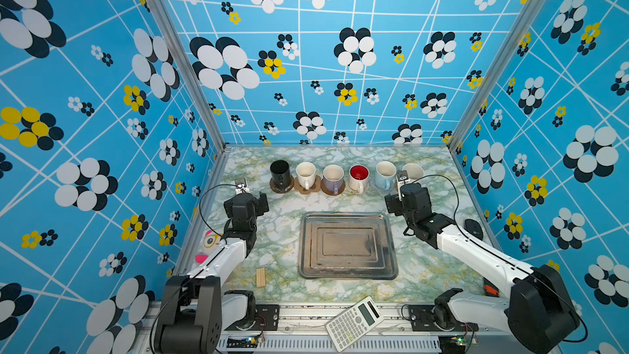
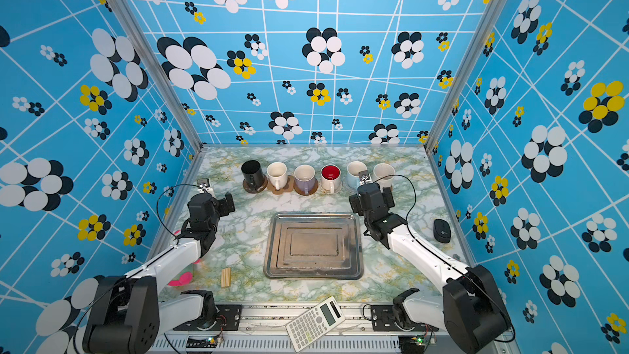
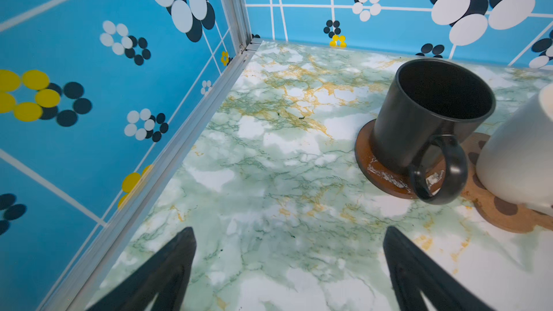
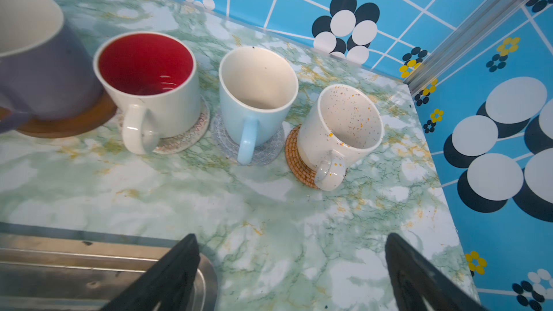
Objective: Place cups on coasters
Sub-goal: Reset both arms
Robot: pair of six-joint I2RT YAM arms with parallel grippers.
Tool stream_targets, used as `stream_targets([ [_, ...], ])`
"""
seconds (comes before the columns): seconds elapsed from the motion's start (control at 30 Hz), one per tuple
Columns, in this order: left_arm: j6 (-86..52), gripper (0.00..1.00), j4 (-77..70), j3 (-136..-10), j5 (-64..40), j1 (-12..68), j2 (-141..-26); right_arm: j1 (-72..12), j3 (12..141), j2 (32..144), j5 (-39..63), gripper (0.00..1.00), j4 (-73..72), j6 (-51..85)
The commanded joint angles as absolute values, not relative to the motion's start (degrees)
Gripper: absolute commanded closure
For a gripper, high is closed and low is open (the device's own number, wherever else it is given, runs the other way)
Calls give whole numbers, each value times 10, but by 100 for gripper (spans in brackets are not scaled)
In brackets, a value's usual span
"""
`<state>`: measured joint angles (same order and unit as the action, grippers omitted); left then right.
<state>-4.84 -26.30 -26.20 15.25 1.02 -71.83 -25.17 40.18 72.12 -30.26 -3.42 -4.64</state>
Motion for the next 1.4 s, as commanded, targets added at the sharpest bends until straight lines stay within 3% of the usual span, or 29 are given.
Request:
stream_targets([
  [0.0,-53,1,-381,-242,88,-4,-761,-227,377,739,-314,1,-148,-77],
  [0.3,-35,1,-645,-160,39,-6,-893,-143,307,778,-244,1,-299,-53],
  [0.57,-37,1,-596,-179,33,-6,-883,-112,281,850,-209,1,-392,-60],
  [0.83,-23,1,-536,-209,47,8,-882,-19,242,870,-62,3,-474,-2],
  [1.0,-22,1,-534,-210,48,9,-882,-10,212,888,-49,1,-539,4],
  [1.37,-11,1,-526,-216,68,23,-883,-9,222,886,-92,1,-514,18],
])
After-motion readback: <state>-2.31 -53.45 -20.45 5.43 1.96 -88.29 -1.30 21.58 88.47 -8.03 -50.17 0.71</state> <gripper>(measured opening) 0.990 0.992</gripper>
